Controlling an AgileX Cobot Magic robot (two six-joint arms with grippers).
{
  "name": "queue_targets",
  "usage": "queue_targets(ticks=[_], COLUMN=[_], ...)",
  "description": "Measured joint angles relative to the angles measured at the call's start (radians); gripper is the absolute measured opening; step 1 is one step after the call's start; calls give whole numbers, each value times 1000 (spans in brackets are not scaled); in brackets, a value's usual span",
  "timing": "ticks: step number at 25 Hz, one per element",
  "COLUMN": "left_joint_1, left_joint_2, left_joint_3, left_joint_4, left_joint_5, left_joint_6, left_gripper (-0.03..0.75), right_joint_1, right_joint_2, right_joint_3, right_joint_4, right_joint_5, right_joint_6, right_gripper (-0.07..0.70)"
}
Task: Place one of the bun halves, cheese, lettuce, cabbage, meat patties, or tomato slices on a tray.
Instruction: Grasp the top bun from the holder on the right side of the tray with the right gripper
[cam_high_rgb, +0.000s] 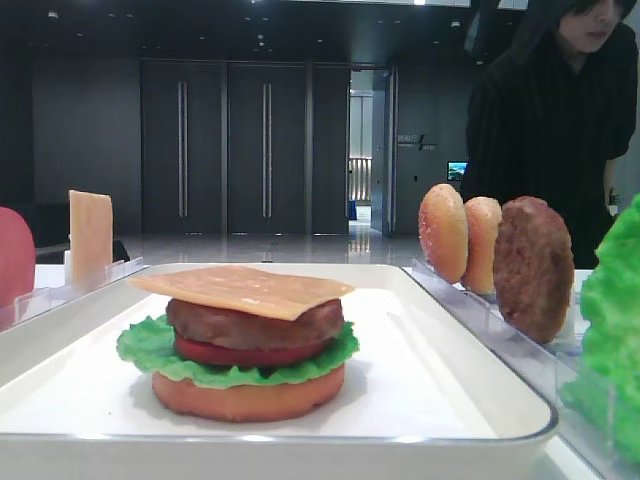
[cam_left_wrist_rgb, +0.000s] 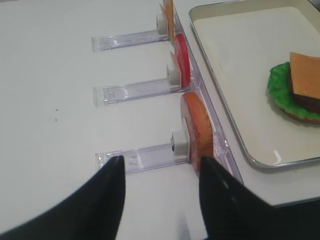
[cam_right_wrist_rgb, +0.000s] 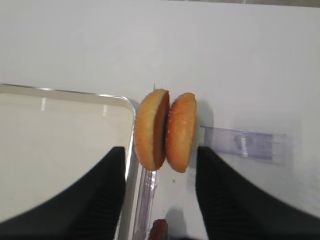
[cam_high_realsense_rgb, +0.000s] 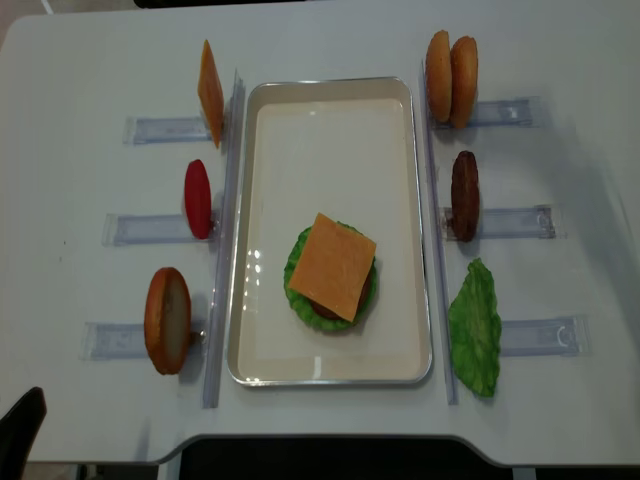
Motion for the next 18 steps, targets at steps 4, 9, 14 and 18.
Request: queue_targets(ticks=[4,9,14,18], left_joint_1=[0,0,0,0], left_joint_2=[0,0,0,0], left_joint_3=[0,0,0,0], left_joint_4=[0,0,0,0], left_joint_5=[0,0,0,0], left_joint_6=[0,0,0,0], left_gripper=[370,370,367,366], right_joint_1=[39,60,64,64], right_joint_2=[58,110,119,120], right_joint_3=[-10,-10,-10,-10], right_joint_4=[-17,-18,-18,-26], right_joint_5=[-13,-41,-64,-85], right_joint_6=[20,25,28,46], right_gripper=[316,316,316,320])
